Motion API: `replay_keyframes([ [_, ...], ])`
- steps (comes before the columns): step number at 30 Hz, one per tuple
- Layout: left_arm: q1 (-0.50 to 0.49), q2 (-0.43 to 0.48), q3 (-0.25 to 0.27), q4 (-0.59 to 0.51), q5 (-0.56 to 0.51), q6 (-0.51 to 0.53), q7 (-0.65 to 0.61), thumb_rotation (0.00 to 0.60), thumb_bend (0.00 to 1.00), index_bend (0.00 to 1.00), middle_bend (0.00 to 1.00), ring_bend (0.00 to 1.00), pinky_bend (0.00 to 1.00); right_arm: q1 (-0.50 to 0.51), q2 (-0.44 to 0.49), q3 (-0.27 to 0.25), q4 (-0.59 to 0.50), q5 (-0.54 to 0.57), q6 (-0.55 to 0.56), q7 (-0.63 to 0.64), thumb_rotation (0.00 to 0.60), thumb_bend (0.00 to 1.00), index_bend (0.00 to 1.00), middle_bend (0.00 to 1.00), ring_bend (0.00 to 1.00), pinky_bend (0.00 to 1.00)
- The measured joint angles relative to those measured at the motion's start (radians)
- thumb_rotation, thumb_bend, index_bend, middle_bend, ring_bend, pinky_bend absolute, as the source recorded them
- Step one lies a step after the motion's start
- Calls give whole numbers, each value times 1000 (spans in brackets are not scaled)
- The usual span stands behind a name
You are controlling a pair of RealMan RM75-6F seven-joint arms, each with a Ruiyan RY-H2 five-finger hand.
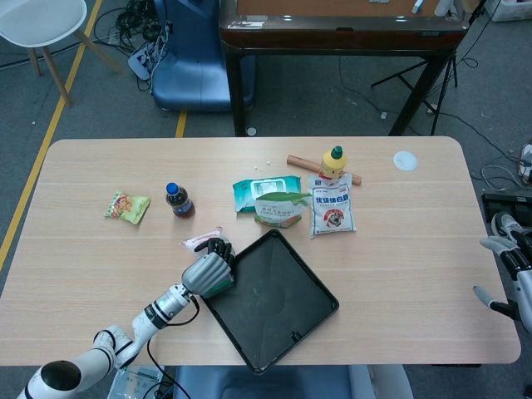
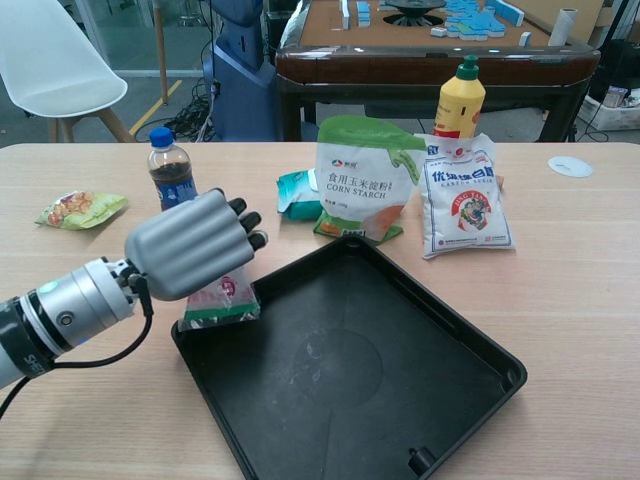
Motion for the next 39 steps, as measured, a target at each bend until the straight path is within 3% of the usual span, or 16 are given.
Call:
replay_keyframes([
  [10, 4, 8, 2, 6, -20, -39, 78, 600, 186, 384, 533, 460, 714, -3, 4, 0, -9, -2, 4, -8, 600, 150, 258, 253, 112, 121],
  [23, 9, 50, -13, -133, -28, -1, 61, 600, 184, 341, 522, 455, 714, -4, 6, 0, -15, 0, 4, -13, 600, 150, 258, 253, 112, 121],
  [33, 18, 63, -5, -145, -31, -39, 194, 600, 184, 341, 504, 452, 714, -4, 5, 2, -17, 3, 0, -16, 600, 150, 258, 253, 112, 121],
  [39, 19, 46, -13, -118, -46, -64, 190, 600, 184, 333, 503, 452, 714, 0, 4, 3, -17, 3, -4, -16, 600, 149, 258, 253, 112, 121],
])
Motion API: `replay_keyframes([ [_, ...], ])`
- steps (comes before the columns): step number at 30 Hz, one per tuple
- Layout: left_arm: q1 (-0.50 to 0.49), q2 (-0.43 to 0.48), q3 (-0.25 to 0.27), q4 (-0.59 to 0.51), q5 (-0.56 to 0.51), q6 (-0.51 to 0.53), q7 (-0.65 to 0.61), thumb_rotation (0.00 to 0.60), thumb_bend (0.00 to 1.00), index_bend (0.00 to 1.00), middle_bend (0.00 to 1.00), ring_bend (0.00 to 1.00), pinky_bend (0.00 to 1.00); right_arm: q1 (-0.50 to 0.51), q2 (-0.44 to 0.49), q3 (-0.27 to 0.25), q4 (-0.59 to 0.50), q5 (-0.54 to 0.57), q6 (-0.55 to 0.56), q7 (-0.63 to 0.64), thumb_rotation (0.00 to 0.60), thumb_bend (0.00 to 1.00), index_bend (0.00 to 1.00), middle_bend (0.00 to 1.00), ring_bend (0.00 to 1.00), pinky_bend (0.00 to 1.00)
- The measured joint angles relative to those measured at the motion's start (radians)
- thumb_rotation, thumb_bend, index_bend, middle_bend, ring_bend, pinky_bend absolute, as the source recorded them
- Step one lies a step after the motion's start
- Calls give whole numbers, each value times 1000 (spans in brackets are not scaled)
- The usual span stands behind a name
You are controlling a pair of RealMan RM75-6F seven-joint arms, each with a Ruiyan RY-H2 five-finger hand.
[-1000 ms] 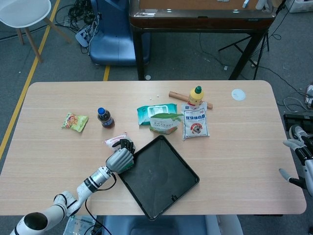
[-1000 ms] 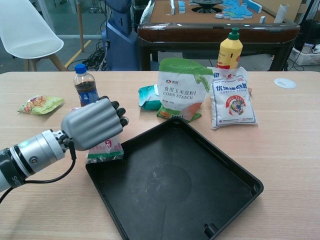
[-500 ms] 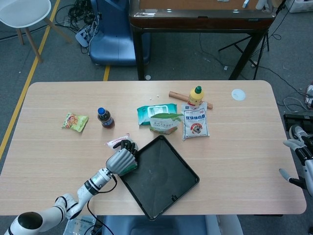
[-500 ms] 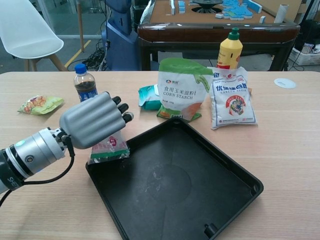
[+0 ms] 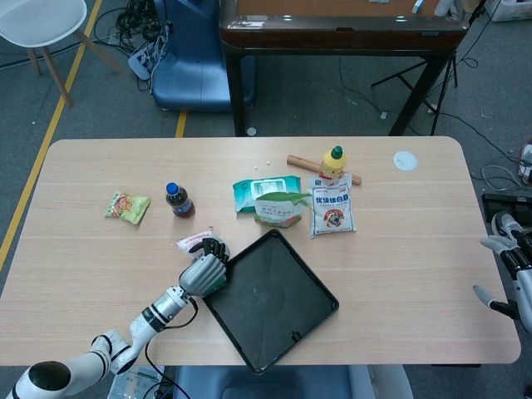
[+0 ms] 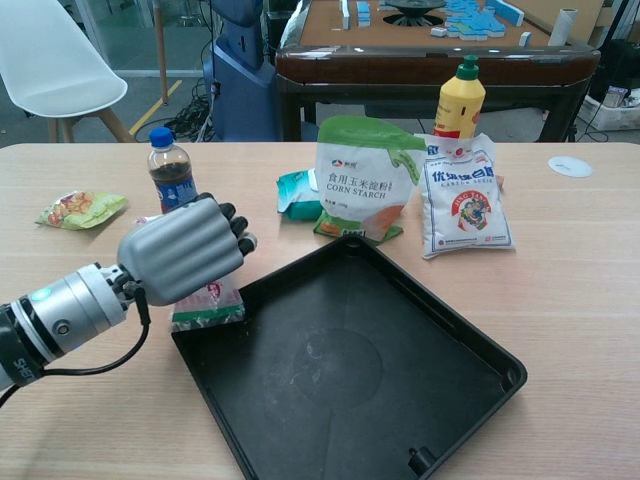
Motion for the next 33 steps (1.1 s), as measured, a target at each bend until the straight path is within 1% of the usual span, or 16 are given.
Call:
replay_keyframes([
  [3, -3, -15, -12, 32, -15, -15, -1, 600, 184, 331, 503, 452, 714, -1, 1, 0, 0, 1, 2, 1, 600, 149, 258, 252, 112, 121],
  [6, -3, -20, -26, 36, -29, -13, -10, 600, 184, 331, 503, 452, 714, -5, 1, -1, 3, 3, 6, 3, 600, 150, 258, 252, 112, 121],
  [12, 0, 1, -30, -27, -25, 26, -28, 600, 184, 324, 500, 451, 714, -5, 0, -1, 5, 1, 6, 5, 600, 149, 258, 253, 112, 121],
  [17, 6, 32, -15, -115, -1, 54, -29, 600, 184, 297, 488, 446, 714, -6, 2, 0, 1, 0, 8, 1, 600, 149, 258, 252, 112, 121],
  [19, 6, 34, -11, -116, 3, 48, -11, 600, 183, 277, 467, 442, 713, -6, 3, -1, -1, -2, 9, 1, 600, 149, 258, 252, 112, 121],
  [23, 12, 27, -19, -103, -11, 34, 22, 600, 183, 268, 454, 441, 713, -8, 5, -1, -4, -2, 12, -1, 600, 149, 259, 252, 111, 121],
  [28, 13, 38, -19, -149, -11, 27, -32, 600, 184, 270, 453, 441, 713, -6, 2, -1, -4, -1, 8, -2, 600, 150, 258, 253, 112, 121],
  [33, 13, 48, -40, -176, -42, 11, -125, 600, 184, 280, 453, 441, 712, -7, 1, 1, -1, 3, 8, 2, 600, 150, 258, 252, 112, 121],
])
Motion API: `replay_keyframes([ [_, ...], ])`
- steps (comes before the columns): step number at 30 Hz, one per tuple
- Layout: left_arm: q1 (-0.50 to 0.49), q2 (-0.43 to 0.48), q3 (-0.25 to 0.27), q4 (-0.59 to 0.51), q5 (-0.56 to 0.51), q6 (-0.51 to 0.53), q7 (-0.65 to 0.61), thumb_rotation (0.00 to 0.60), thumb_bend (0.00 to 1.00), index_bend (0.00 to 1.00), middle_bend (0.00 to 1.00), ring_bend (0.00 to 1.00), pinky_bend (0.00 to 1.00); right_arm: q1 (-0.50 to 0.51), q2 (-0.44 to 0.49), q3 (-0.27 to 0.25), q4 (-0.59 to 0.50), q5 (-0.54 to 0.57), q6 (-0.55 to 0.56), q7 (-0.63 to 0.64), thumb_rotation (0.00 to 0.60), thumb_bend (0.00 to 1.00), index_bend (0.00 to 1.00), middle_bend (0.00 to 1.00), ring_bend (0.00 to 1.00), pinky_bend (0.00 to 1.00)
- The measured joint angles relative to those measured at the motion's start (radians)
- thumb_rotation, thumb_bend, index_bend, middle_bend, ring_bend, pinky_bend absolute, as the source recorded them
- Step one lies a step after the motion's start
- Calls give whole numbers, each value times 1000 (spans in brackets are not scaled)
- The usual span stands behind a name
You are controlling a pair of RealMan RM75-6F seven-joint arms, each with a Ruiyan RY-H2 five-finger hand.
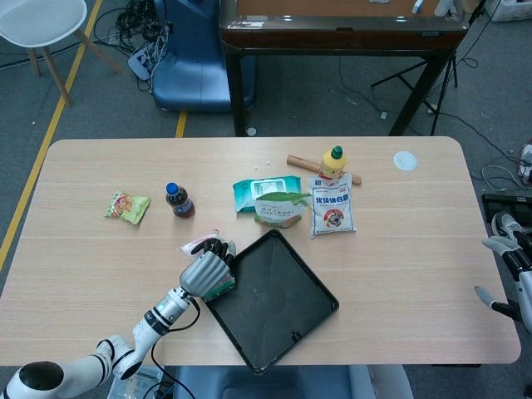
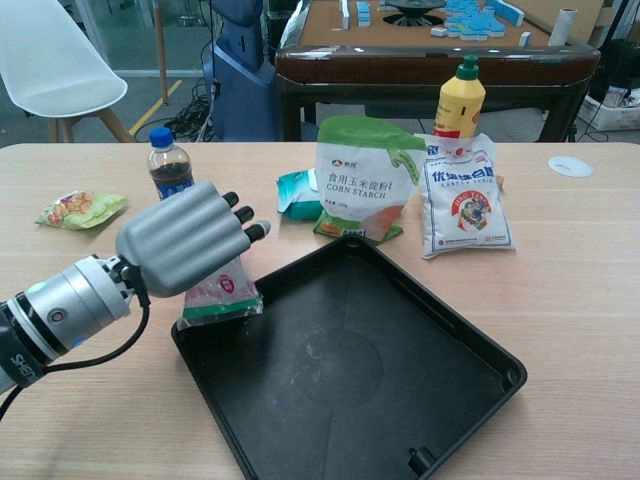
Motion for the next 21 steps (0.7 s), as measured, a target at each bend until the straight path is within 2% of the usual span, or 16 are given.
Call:
replay_keyframes([
  [6, -4, 36, -37, -78, -60, -43, -171, 600, 184, 289, 453, 441, 712, 8, -3, 2, 3, -1, -10, 1, 600, 150, 258, 253, 112, 121],
  [10, -3, 75, -74, -169, -134, -94, -281, 600, 183, 296, 453, 441, 712, 13, -5, 4, 3, 0, -16, 1, 600, 150, 258, 253, 112, 121],
  [17, -4, 171, -144, -336, -301, -230, -445, 600, 184, 297, 453, 442, 702, 20, -12, 5, 8, 4, -28, 1, 600, 150, 258, 253, 112, 121],
  [21, -7, 219, -174, -392, -385, -309, -532, 600, 184, 295, 453, 441, 693, 22, -15, 5, 12, 7, -30, 2, 600, 149, 258, 253, 112, 122],
])
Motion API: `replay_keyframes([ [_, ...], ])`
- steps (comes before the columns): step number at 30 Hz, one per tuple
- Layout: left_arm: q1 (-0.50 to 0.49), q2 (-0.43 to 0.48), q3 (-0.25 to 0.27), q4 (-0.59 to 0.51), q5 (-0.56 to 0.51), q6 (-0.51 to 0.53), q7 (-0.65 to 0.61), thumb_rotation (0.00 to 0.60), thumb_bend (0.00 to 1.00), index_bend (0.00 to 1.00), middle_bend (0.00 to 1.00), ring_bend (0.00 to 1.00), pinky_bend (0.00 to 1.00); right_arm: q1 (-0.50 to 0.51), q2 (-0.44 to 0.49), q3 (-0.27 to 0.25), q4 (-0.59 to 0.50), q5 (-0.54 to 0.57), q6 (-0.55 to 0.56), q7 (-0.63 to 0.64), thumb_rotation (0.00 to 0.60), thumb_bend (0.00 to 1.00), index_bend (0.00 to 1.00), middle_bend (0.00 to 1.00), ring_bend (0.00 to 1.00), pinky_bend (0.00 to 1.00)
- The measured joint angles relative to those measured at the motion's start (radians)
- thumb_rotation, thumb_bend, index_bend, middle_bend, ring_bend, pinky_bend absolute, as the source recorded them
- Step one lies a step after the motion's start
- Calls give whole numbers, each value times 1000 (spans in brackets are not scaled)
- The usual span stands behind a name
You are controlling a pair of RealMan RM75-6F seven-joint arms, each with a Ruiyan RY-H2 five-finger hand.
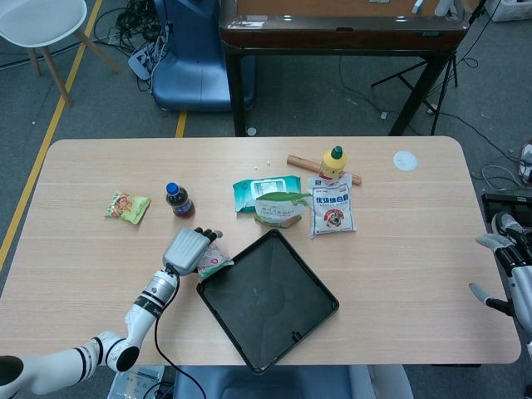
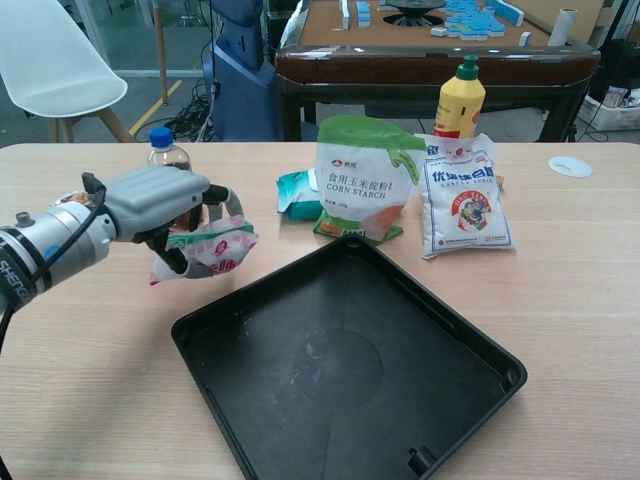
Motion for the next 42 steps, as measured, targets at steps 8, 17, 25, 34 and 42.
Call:
replay_keyframes([
  [8, -20, 51, -40, -43, -115, -123, -147, 600, 184, 289, 453, 441, 654, 1, -4, 1, 3, 7, -4, 0, 600, 150, 258, 253, 112, 121],
  [17, -47, 60, -50, -25, -146, -229, -337, 600, 184, 258, 434, 415, 609, 0, -6, 1, 3, 12, -3, -3, 600, 150, 258, 253, 112, 121],
  [25, -82, 53, -66, 27, -178, -305, -449, 600, 184, 219, 405, 386, 578, -3, -8, 2, 10, 19, -2, 3, 600, 150, 258, 253, 112, 121],
  [34, -106, 52, -62, 44, -195, -326, -482, 600, 185, 89, 321, 312, 510, 1, -12, 4, 19, 23, -10, 11, 600, 149, 258, 253, 112, 121],
  [42, -112, 65, -52, 20, -213, -326, -476, 600, 184, 0, 208, 211, 432, 0, -14, 3, 25, 24, -9, 17, 600, 150, 258, 253, 112, 121],
])
